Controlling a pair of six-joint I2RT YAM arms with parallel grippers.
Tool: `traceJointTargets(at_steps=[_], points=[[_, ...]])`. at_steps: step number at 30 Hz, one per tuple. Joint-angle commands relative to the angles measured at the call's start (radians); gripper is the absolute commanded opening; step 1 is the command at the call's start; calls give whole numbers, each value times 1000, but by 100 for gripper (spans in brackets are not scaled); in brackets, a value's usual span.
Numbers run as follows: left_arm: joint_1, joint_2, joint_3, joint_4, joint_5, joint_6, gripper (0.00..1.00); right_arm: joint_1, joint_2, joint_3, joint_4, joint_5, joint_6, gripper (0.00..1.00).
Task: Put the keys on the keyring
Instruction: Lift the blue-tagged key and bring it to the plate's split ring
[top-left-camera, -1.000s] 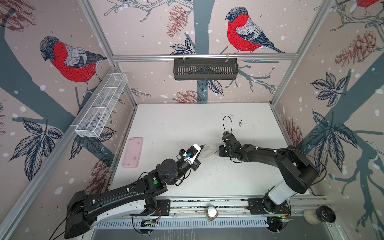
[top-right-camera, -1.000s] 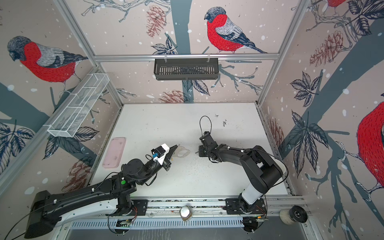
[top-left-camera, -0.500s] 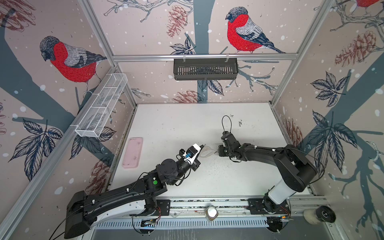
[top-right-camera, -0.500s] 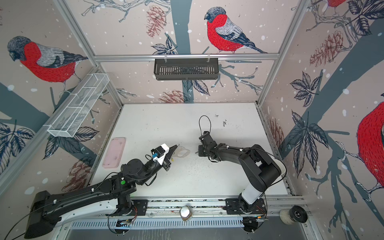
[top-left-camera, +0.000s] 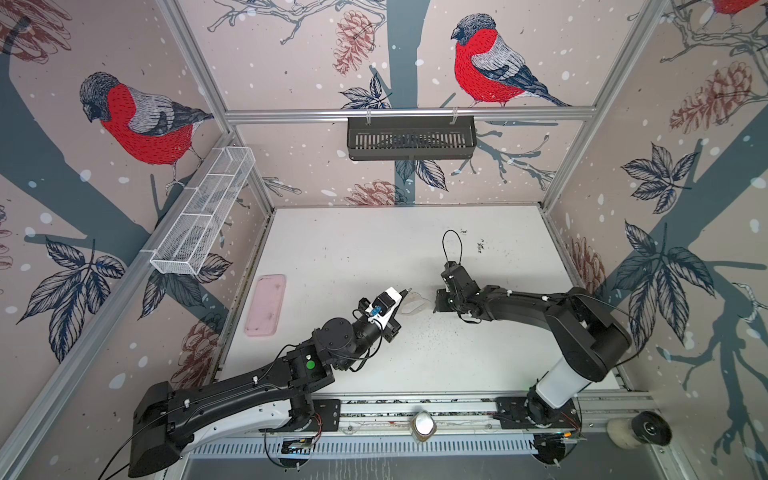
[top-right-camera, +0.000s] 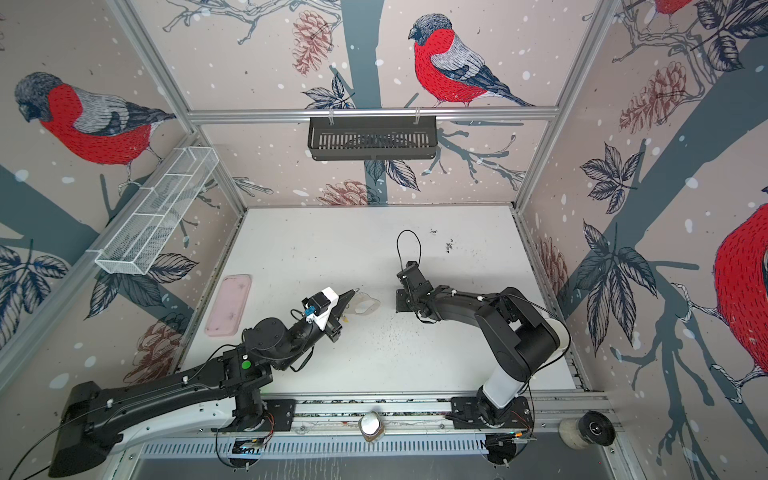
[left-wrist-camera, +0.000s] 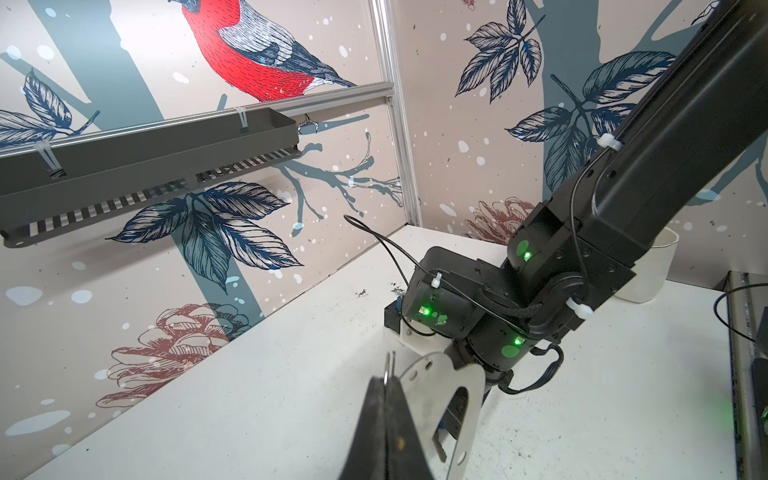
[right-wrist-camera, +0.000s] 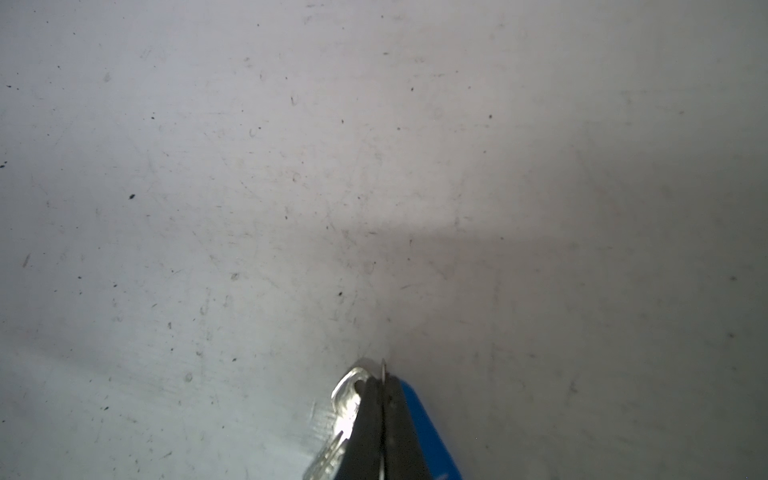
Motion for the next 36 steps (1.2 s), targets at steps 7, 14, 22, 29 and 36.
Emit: traceJointTargets(at_steps=[7,14,22,29,36], points=[[-2,-2,16,-18,66,9,0,24,-207,-17,-23,55,-156,0],[-2,-9,26,-46,142,43,0,23,-519,-3,-92,-108,-395,0],[-2,-12,25,-54,246,92,0,20,-745,-57,-30,-420,-498,0],[-3,-22,28,-73,278,111,0,27,-827,-65,-20,-619,-517,0],[-5,-25,29,-62,297,113,0,62,-851,-60,-32,-703,-534,0]])
